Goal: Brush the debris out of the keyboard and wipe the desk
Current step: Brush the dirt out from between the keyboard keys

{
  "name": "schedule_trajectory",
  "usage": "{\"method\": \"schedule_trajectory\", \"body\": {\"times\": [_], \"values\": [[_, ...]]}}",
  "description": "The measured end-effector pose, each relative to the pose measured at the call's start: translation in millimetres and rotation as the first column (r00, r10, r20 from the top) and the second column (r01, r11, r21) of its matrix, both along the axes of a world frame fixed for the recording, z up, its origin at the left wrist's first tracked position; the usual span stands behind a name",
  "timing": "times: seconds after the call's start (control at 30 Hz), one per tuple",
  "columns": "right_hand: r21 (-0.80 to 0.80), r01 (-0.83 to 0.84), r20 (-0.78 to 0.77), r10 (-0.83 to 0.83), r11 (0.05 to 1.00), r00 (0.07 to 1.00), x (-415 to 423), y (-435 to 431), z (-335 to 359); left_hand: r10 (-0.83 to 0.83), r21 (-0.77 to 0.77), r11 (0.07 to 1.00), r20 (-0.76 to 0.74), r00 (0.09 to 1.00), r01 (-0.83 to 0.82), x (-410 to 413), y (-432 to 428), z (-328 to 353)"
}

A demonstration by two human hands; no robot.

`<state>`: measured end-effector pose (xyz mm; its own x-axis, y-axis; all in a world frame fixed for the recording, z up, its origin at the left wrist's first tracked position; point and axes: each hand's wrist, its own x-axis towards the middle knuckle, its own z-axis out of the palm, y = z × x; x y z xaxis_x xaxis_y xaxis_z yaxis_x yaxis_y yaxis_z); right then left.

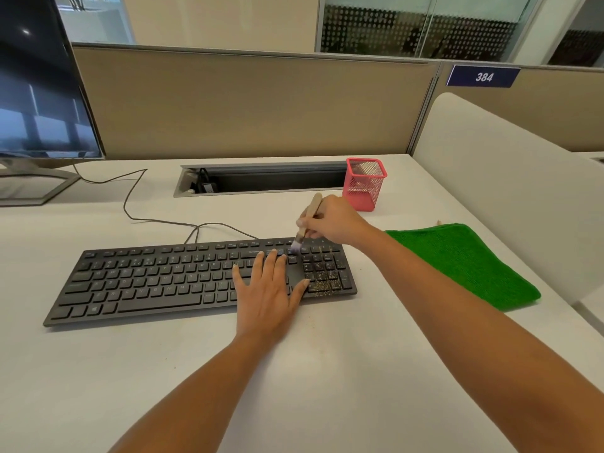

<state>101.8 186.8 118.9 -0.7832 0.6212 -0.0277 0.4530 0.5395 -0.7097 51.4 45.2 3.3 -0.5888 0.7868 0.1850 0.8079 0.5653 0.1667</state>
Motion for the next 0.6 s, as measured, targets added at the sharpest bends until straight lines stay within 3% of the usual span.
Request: {"method": "schedule_trajectory", "body": {"times": [0.1,0.2,0.3,0.43,0.5,0.6], "values": [[0.149,-0.104,0.207,0.072,0.983,0.976,4,4,5,-0.005,0.016,1.000,0.001,1.000,0.005,-1,-1,-1],[0.318,-0.130,0.365,0.005,0.939,0.931,8,13,14,-0.004,0.012,1.000,0.013,1.000,0.004,-1,0,-1],[0.340,-0.029,0.261,-0.065,0.940,0.963,4,20,15,-0.007,0.012,1.000,0.019,1.000,0.007,-1,-1,-1],[0.129,0.080,0.019,-0.083,0.988,0.996,-7,15,3,-0.004,0.027,1.000,0.012,1.000,0.003,-1,0,-2],[0.128,0.076,0.028,-0.081,0.989,0.996,-9,10,-4,0.001,0.023,1.000,0.010,1.000,-0.001,0,0,0],[0.283,0.098,0.119,-0.136,0.954,0.984,-8,12,-6,0.001,0.024,1.000,0.006,1.000,-0.001,0,0,-1]]}}
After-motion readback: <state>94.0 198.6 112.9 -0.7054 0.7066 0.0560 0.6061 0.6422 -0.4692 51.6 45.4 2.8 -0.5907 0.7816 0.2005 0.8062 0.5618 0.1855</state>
